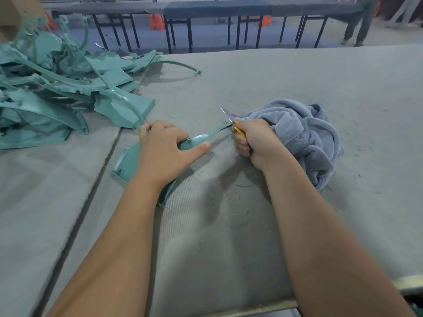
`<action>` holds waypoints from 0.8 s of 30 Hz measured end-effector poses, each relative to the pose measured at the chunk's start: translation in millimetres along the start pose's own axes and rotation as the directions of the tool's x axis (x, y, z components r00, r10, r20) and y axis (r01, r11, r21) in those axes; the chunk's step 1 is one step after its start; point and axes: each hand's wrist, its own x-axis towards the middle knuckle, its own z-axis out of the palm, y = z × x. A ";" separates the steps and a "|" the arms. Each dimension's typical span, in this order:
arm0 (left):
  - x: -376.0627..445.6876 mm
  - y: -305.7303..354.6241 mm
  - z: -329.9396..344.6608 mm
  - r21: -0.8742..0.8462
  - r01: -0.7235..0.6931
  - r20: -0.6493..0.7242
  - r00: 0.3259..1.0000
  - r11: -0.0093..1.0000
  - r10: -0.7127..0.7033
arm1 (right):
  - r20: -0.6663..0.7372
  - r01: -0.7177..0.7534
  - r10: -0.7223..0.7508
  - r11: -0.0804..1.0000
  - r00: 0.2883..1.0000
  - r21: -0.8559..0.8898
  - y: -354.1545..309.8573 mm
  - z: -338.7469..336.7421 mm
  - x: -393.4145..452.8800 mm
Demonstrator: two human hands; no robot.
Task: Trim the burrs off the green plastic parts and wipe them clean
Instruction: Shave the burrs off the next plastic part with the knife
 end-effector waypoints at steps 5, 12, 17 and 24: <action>0.9 -2.3 4.8 0.044 0.021 0.009 1.000 0.999 -0.021 | -0.016 0.024 -0.026 0.994 1.000 -0.108 2.7 7.3 -0.7; 4.2 0.1 3.3 0.069 0.052 -0.029 0.998 0.996 -0.051 | 0.189 0.265 -0.237 0.953 0.953 -0.143 14.3 15.6 -15.0; 5.0 -0.1 0.0 0.077 0.056 -0.001 0.998 0.995 -0.056 | 0.012 0.281 -0.284 0.954 0.959 0.103 10.2 11.9 -12.0; 11.6 4.7 -12.4 -0.016 0.202 -0.049 0.978 0.979 -0.203 | 0.050 0.146 -0.148 0.988 0.988 0.041 6.5 19.6 -5.5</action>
